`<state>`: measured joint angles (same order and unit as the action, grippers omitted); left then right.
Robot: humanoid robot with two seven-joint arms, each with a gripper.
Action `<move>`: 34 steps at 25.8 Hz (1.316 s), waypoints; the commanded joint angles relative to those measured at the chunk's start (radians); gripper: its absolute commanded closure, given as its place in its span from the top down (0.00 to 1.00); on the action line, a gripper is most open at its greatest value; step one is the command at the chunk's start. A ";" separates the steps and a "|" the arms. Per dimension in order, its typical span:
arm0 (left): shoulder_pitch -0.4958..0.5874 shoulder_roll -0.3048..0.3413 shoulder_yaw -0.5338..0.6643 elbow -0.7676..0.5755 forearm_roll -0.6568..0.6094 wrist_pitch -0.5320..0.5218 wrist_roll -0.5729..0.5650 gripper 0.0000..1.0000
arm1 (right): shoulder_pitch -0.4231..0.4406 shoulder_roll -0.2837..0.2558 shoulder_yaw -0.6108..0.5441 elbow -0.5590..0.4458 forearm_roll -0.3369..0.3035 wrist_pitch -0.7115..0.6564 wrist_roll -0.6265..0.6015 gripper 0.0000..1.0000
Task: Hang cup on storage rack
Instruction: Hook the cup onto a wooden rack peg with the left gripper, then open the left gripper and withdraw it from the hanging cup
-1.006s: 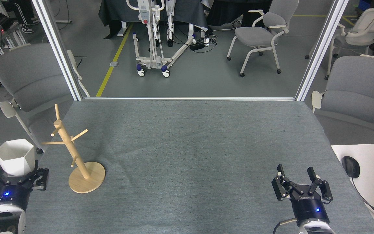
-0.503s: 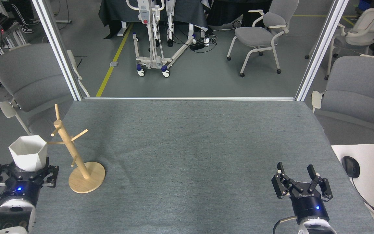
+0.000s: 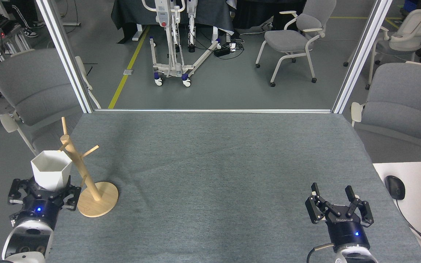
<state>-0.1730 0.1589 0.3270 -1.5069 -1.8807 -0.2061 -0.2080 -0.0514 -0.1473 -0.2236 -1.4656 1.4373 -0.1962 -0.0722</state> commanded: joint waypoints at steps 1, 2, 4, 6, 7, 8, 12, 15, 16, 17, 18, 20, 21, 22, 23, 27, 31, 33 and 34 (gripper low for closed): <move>0.001 -0.004 -0.009 0.004 -0.006 0.001 -0.002 0.00 | 0.001 0.000 0.001 -0.001 0.000 0.000 -0.001 0.99; 0.001 -0.004 -0.009 0.005 -0.006 0.001 -0.002 0.00 | 0.001 0.000 0.001 0.001 0.000 0.000 -0.001 0.99; 0.001 -0.006 -0.009 0.014 -0.006 0.001 -0.002 0.02 | 0.001 0.005 0.001 0.001 0.000 0.006 0.000 0.99; 0.001 -0.006 -0.009 0.028 -0.006 0.002 -0.002 0.22 | 0.001 0.026 0.003 0.001 0.008 0.012 0.002 0.99; 0.001 -0.006 -0.009 0.034 -0.006 0.002 0.001 0.36 | 0.001 0.031 0.001 0.001 0.008 0.012 0.009 0.99; 0.001 -0.006 -0.009 0.040 -0.006 0.005 0.001 0.51 | 0.001 0.032 0.001 0.001 0.008 0.012 0.022 0.99; 0.001 -0.009 -0.009 0.073 -0.005 0.008 0.004 0.92 | 0.008 0.032 0.003 0.001 0.008 0.011 0.035 0.99; 0.001 -0.022 -0.009 0.100 -0.005 0.007 0.004 0.95 | 0.007 0.032 0.003 0.001 0.008 0.011 0.035 0.99; 0.000 -0.027 -0.009 0.109 -0.005 0.008 0.005 0.97 | 0.005 0.032 0.003 0.001 0.008 0.009 0.035 0.99; 0.000 -0.033 -0.009 0.117 -0.003 0.008 0.005 0.97 | 0.004 0.032 0.003 0.001 0.008 0.011 0.035 0.99; 0.000 -0.038 -0.009 0.123 -0.003 0.007 0.005 0.97 | 0.002 0.032 0.003 0.001 0.008 0.009 0.035 0.99; 0.000 -0.053 -0.009 0.135 -0.003 0.007 0.005 0.98 | 0.001 0.034 0.003 0.001 0.008 0.011 0.035 0.99; 0.000 -0.059 -0.009 0.143 -0.003 0.007 0.005 0.98 | 0.001 0.034 0.003 0.001 0.008 0.011 0.035 0.99; 0.000 -0.064 -0.009 0.149 -0.003 0.007 0.007 0.98 | 0.001 0.035 0.003 0.001 0.008 0.011 0.035 0.99; 0.000 -0.071 -0.009 0.157 -0.002 0.007 0.007 0.98 | 0.001 0.037 0.003 0.001 0.008 0.011 0.035 0.99; 0.001 -0.104 -0.009 0.177 0.002 -0.003 0.022 0.98 | -0.001 0.038 0.003 0.001 0.009 0.011 0.035 0.99; 0.004 -0.168 -0.014 0.183 0.006 -0.012 0.078 0.98 | -0.001 0.040 0.003 0.001 0.009 0.012 0.037 0.99; 0.004 -0.208 -0.032 0.185 0.008 -0.024 0.094 0.99 | -0.001 0.040 0.001 0.001 0.009 0.012 0.037 0.99; 0.004 -0.228 -0.040 0.183 0.008 -0.026 0.101 0.99 | -0.002 0.040 0.001 0.001 0.008 0.012 0.037 0.99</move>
<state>-0.1696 -0.0162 0.3043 -1.3250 -1.8746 -0.2239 -0.1308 -0.0522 -0.1076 -0.2211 -1.4650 1.4464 -0.1852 -0.0361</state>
